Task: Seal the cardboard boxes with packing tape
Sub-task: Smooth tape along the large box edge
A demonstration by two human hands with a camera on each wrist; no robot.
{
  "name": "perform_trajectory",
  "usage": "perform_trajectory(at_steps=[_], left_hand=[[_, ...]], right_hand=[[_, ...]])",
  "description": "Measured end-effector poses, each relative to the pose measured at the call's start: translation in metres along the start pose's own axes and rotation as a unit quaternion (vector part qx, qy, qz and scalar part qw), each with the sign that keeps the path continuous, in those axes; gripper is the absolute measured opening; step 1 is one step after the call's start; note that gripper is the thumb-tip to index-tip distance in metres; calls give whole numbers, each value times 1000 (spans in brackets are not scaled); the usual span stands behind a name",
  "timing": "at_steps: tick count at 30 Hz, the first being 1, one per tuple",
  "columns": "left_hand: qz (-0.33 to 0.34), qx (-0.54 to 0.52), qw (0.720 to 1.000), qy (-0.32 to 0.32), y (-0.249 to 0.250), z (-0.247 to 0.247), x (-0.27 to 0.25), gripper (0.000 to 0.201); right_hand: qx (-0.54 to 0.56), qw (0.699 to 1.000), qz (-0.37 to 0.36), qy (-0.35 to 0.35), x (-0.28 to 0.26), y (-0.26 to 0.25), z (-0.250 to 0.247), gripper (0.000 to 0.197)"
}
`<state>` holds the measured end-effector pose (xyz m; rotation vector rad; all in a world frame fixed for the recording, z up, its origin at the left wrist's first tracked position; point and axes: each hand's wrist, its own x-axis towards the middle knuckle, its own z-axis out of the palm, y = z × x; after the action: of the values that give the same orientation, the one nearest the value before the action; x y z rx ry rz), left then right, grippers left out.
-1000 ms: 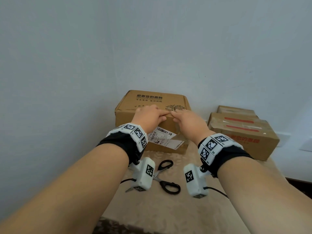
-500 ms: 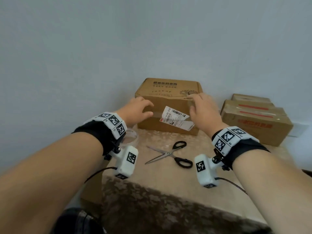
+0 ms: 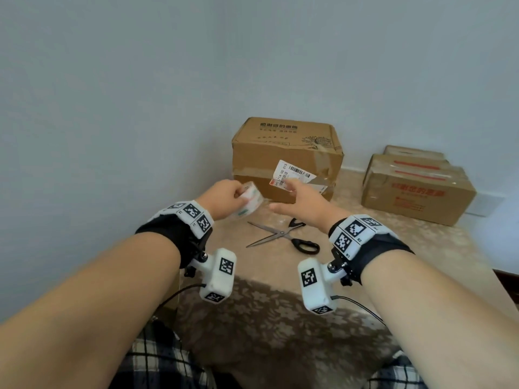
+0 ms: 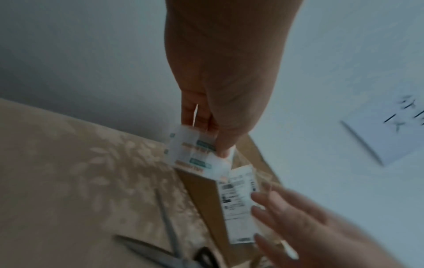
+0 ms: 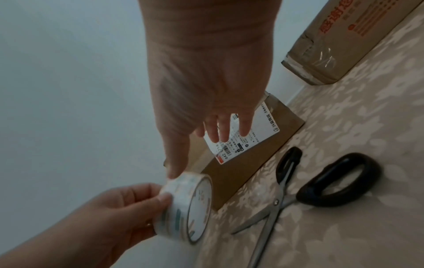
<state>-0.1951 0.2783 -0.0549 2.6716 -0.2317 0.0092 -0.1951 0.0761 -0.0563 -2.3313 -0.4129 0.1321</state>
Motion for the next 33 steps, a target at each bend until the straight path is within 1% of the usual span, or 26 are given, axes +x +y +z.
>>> perform_trajectory(at_steps=[1, 2, 3, 4, 5, 7, 9, 10, 11, 15, 16, 17, 19, 20, 22, 23, 24, 26, 29, 30, 31, 32, 33], left_hand=[[18, -36, 999, 9, 8, -5, 0, 15], [29, -69, 997, 14, 15, -8, 0, 15], [40, -98, 994, 22, 22, -10, 0, 16], [47, -119, 991, 26, 28, -12, 0, 16], [57, -135, 989, 27, 33, -13, -1, 17], [73, -155, 985, 20, 43, -14, -3, 18], [79, -164, 983, 18, 49, -13, -5, 19], [79, -168, 982, 20, 52, -13, -5, 19], [77, -171, 982, 22, 54, -13, -5, 18], [71, -160, 984, 36, 61, -12, -4, 22], [70, -151, 985, 42, 63, -12, -3, 24], [69, -141, 986, 51, 66, -13, -1, 26], [64, -100, 991, 60, 69, -11, 3, 28], [62, -52, 996, 47, 68, -8, 6, 30], [27, 44, 999, 5, 55, 7, 9, 33], [0, 54, 999, -2, 44, 16, 8, 33], [-21, 43, 999, 0, 33, 26, 6, 32], [-24, 12, 1000, 7, 23, 37, 4, 32], [-2, -56, 998, 19, 43, 30, 10, 28], [11, -74, 997, 27, 55, 25, 14, 26], [27, -83, 996, 34, 66, 19, 19, 25], [44, -85, 994, 44, 76, 15, 24, 26], [56, -80, 994, 54, 85, 10, 29, 26]], right_hand=[[32, 999, 2, -4, 0, 0, -1, 89], [57, 998, 2, -6, -1, 0, -2, 95], [76, 997, -2, -4, -1, 0, -3, 95], [98, 995, -7, 5, -1, 2, -3, 90], [126, 992, -16, 25, -1, 2, -3, 80], [177, 979, -36, 93, 0, 4, -6, 52], [193, 965, -65, 163, 0, 4, -12, 22], [190, 961, -77, 183, -1, 4, -15, 12], [182, 961, -84, 192, -1, 3, -18, 7], [139, 967, -90, 192, -3, -6, -31, 9], [112, 970, -91, 196, -2, -8, -34, 11], [62, 974, -95, 198, -3, -11, -37, 12], [-33, 970, -116, 213, -7, -20, -44, 15], [-30, 964, -127, 232, -9, -28, -50, 16], [72, 947, -141, 278, -12, -47, -75, 17], [113, 940, -146, 287, -12, -56, -91, 16], [129, 942, -142, 277, -10, -63, -107, 14], [110, 964, -104, 220, -8, -60, -125, 13], [35, 993, -32, 108, -1, -36, -109, 9], [-6, 997, -20, 73, 0, -30, -99, 21], [-44, 998, -8, 40, 3, -23, -90, 39], [-59, 998, 8, 15, 6, -16, -82, 55], [-54, 998, 22, 6, 6, -12, -77, 64]])
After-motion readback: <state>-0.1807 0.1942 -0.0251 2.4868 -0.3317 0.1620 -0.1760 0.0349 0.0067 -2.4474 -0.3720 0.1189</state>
